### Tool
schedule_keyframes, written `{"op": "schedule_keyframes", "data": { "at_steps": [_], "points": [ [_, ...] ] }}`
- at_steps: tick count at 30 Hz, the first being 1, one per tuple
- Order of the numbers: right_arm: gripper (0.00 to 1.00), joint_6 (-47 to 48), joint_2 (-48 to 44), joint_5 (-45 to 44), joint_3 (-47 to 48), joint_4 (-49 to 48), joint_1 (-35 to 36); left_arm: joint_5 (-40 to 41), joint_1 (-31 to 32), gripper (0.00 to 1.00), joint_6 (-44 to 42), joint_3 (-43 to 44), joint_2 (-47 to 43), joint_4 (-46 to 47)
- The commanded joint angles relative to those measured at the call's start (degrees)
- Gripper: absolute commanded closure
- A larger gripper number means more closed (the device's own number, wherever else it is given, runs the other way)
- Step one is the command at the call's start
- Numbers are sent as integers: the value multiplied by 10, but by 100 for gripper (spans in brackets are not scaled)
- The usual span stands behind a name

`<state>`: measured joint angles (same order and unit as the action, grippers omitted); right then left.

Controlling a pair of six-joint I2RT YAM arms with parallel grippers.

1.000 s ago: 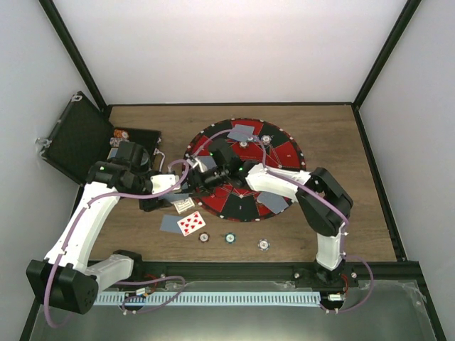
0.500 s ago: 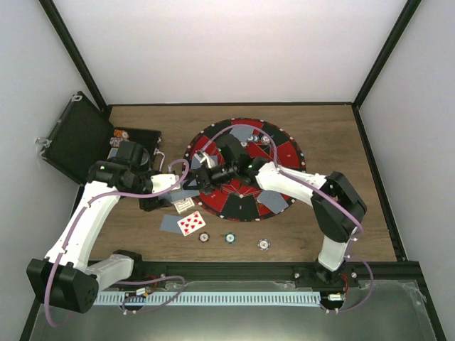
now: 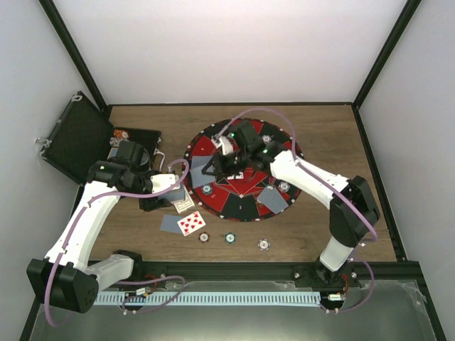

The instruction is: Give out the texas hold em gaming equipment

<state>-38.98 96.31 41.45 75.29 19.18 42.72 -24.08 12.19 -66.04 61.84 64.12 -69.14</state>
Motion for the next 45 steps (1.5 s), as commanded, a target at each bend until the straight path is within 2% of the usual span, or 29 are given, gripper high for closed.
{"op": "schedule_keyframes", "data": {
  "at_steps": [1,3,6,11,13,15,17,21,30,33,35,38,41,45],
  "points": [
    [99,150,-18,-210,107,178,-29,-10,-2,96,-1,19,-2,-1],
    [99,207,-6,-326,129,216,-29,-9,-1,96,-1,19,-4,-1],
    [99,300,-4,-480,102,176,-28,-9,-2,96,0,16,-6,0],
    [99,537,17,-733,-6,-15,-1,-11,-1,96,5,20,-3,-1],
    [96,709,36,-810,-62,-152,12,-10,-2,96,5,21,-5,-3],
    [90,845,46,-832,-124,-300,14,-10,-1,96,6,21,-8,-5],
    [88,897,49,-808,-156,-379,15,-12,-1,96,9,22,-11,-8],
    [87,913,73,-773,-168,-385,25,-4,-1,96,10,22,-15,-11],
    [86,847,75,-762,-185,-317,53,0,-2,96,5,11,-19,-3],
    [82,739,73,-758,-124,-211,47,-2,-2,96,5,9,-18,-2],
    [75,659,72,-738,-81,-122,36,-2,-2,96,5,10,-20,-1],
    [73,539,69,-699,-39,-28,28,-5,-2,96,5,9,-22,-1],
    [70,426,71,-632,-17,47,24,-10,-2,96,5,9,-21,2],
    [66,317,64,-545,-44,81,20,-12,-2,96,5,8,-19,1]
  ]
}}
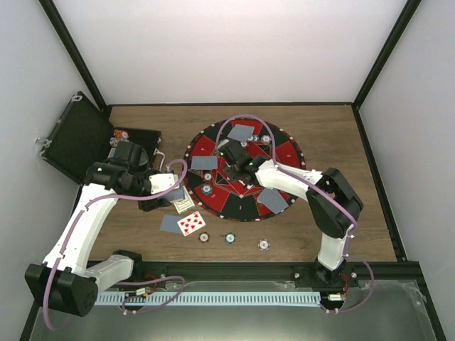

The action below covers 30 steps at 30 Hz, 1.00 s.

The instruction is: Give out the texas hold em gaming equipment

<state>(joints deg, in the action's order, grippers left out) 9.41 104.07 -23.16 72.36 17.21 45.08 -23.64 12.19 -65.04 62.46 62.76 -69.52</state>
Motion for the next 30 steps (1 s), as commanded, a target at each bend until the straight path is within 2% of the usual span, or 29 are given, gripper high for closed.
{"op": "schedule_keyframes", "data": {
  "at_steps": [1,4,9,23,30],
  "points": [
    [64,-188,-22,123,-28,102,-6,-16,-2,96,-5,2,-5,4],
    [60,-238,-39,171,-65,103,-9,-16,-2,96,-5,5,-6,5],
    [59,-268,-57,206,-113,94,-11,-14,-2,96,-9,6,-1,5],
    [59,-270,-66,230,-133,86,-68,-22,-2,96,-4,3,11,13],
    [59,-262,-38,232,-131,75,-83,-20,-1,96,-4,-1,9,15]
  ]
}}
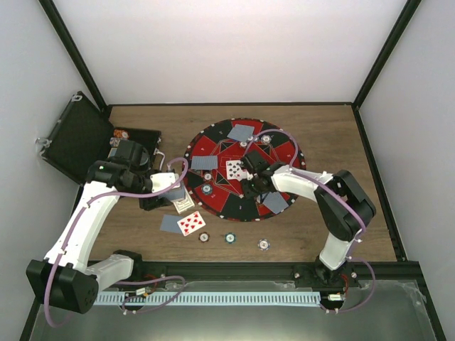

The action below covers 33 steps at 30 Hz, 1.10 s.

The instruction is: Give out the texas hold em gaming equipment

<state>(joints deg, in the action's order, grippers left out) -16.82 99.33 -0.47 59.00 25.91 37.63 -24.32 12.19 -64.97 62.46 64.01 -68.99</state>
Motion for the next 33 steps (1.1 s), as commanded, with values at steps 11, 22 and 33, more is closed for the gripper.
{"op": "schedule_keyframes", "data": {
  "at_steps": [11,22,33],
  "points": [
    [59,-10,46,36,4,-35,-22,-14,-1,96,-5,6,6,9],
    [60,-20,92,63,47,-52,-22,-8,-2,95,-8,11,10,9],
    [60,-19,123,60,98,-42,-22,-3,-1,96,-9,9,5,6]
  ]
}}
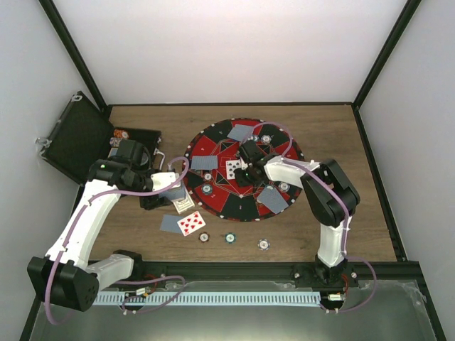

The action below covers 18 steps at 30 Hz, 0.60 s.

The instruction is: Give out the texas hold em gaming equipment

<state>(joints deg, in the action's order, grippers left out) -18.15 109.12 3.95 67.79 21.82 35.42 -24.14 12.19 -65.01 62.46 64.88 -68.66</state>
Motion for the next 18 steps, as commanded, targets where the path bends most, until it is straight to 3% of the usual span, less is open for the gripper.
{"op": "schedule_keyframes", "data": {
  "at_steps": [1,6,8,12,14,18],
  "points": [
    [60,-5,19,16,11,4,0,-5,-2,95,-9,8,-4,3],
    [57,-9,-52,55,3,13,1,-5,-2,95,-10,7,-7,2],
    [44,-19,-92,86,4,12,0,-7,-2,96,-10,5,-7,1],
    [8,-62,-151,184,16,2,0,-11,-2,95,-9,5,-10,2],
    [1,-85,-166,224,22,-8,2,-12,-1,95,-9,5,-10,2],
    [0,-128,-186,291,17,-44,24,-13,-1,95,-8,8,-10,2]
  ]
}}
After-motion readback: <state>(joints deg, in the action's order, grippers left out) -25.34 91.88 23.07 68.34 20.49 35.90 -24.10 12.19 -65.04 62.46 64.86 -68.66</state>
